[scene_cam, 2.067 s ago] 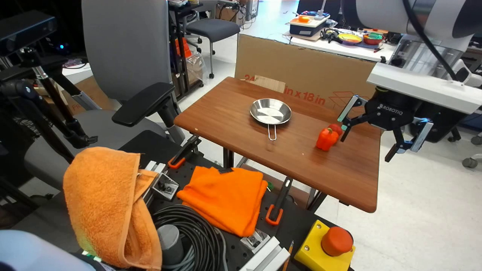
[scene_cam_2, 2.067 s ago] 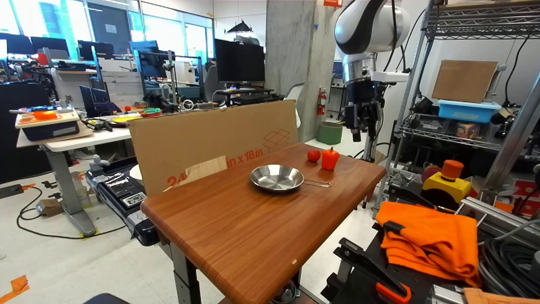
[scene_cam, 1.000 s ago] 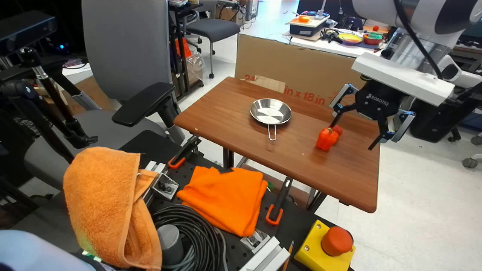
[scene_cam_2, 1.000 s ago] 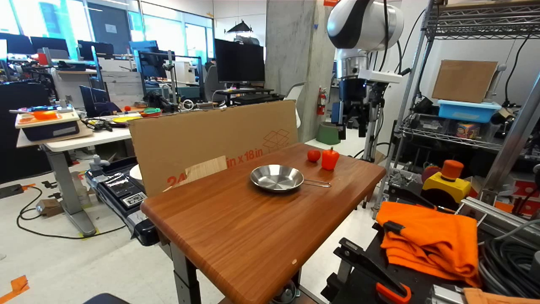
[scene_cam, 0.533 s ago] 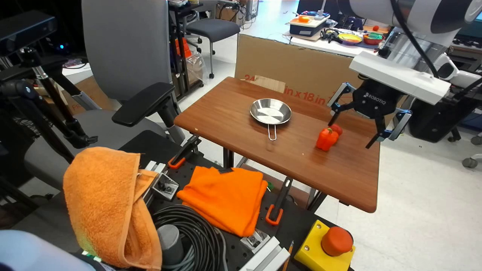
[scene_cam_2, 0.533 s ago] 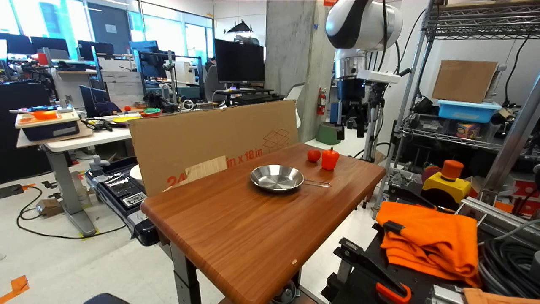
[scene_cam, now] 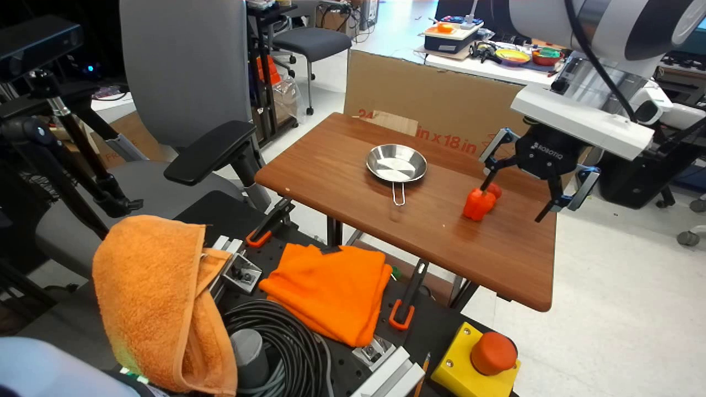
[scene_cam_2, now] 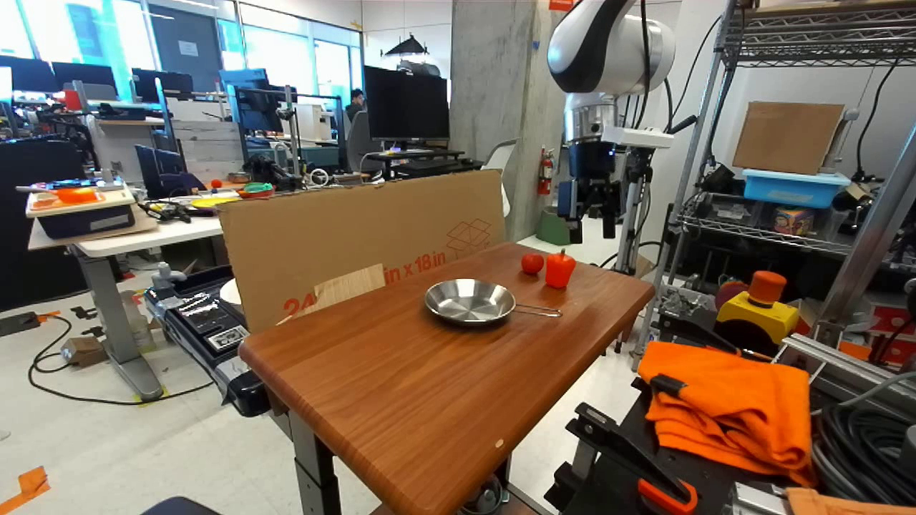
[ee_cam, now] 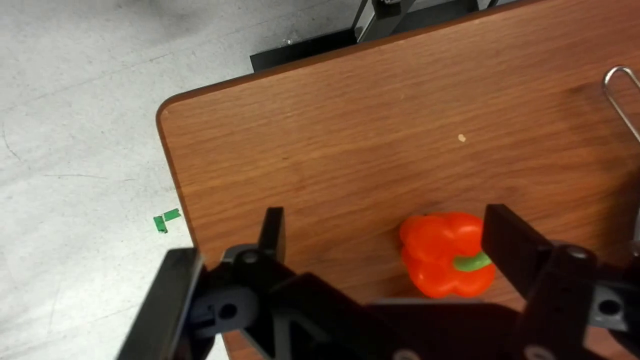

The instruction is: Put the pepper on the pan

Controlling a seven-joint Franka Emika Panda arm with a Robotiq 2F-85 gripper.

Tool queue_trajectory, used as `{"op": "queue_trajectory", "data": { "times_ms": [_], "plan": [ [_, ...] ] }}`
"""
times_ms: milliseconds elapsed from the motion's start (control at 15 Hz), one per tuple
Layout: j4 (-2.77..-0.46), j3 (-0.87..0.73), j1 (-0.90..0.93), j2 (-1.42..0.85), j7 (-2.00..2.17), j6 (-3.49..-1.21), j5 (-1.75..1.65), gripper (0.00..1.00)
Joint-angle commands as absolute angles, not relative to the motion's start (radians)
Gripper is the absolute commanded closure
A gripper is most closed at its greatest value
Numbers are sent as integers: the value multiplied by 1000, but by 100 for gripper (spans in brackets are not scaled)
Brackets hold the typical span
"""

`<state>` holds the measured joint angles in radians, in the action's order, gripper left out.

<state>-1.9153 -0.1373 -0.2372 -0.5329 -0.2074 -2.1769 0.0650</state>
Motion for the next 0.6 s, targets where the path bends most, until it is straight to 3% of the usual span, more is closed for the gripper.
{"op": "queue_trajectory", "data": {
  "times_ms": [0, 533],
  "plan": [
    [-1832, -128, -250, -592, -214, -2135, 49, 0],
    [-1788, -133, -240, -601, -202, -2150, 26, 0]
  ]
}}
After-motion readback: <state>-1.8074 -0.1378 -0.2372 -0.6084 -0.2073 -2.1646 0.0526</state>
